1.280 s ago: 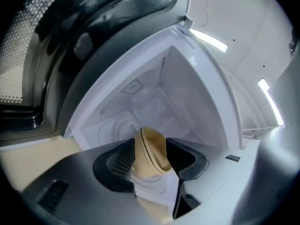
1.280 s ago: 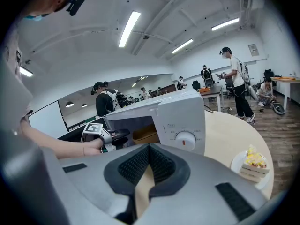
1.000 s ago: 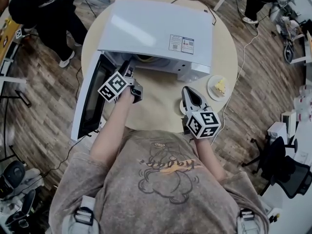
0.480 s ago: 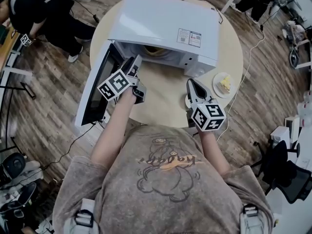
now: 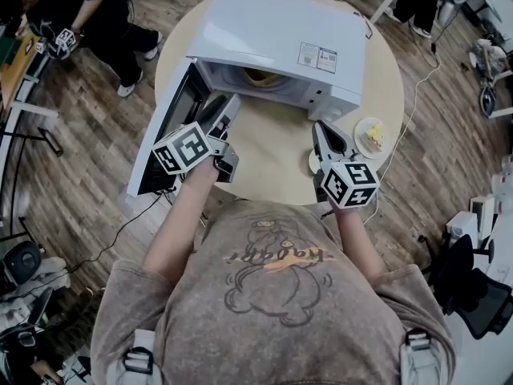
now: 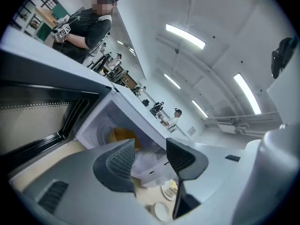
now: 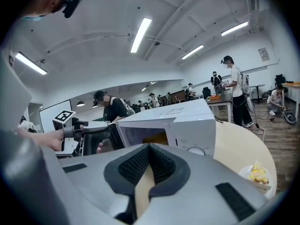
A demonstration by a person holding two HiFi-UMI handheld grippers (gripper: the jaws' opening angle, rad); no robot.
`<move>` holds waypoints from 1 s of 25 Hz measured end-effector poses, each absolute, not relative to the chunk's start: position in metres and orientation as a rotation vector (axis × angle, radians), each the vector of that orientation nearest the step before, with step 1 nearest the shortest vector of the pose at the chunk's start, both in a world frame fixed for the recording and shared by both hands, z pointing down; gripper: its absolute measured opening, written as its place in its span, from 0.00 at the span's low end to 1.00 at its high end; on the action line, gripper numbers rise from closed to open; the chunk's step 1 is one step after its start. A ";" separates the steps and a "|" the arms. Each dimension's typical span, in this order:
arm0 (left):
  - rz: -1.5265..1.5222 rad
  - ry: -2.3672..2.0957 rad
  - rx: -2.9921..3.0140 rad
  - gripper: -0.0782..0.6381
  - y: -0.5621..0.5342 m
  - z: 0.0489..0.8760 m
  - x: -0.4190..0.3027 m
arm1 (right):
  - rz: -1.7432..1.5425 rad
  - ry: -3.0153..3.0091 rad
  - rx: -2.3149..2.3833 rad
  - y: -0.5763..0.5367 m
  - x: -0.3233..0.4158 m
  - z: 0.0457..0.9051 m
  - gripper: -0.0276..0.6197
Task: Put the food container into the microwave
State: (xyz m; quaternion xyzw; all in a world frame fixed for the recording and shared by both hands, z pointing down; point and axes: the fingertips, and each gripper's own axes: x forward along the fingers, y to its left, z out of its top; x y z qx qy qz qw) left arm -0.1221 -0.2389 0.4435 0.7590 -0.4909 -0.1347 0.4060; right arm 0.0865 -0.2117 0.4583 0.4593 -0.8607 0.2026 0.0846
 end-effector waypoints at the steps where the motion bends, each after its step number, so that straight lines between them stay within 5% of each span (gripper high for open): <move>1: -0.315 -1.230 1.941 0.41 -0.235 0.442 -0.120 | 0.600 -2.569 1.370 -0.213 0.087 0.457 0.04; 25: 0.180 -1.504 2.462 0.39 -0.213 0.435 -0.111 | 0.398 -2.591 1.396 -0.215 0.093 0.449 0.04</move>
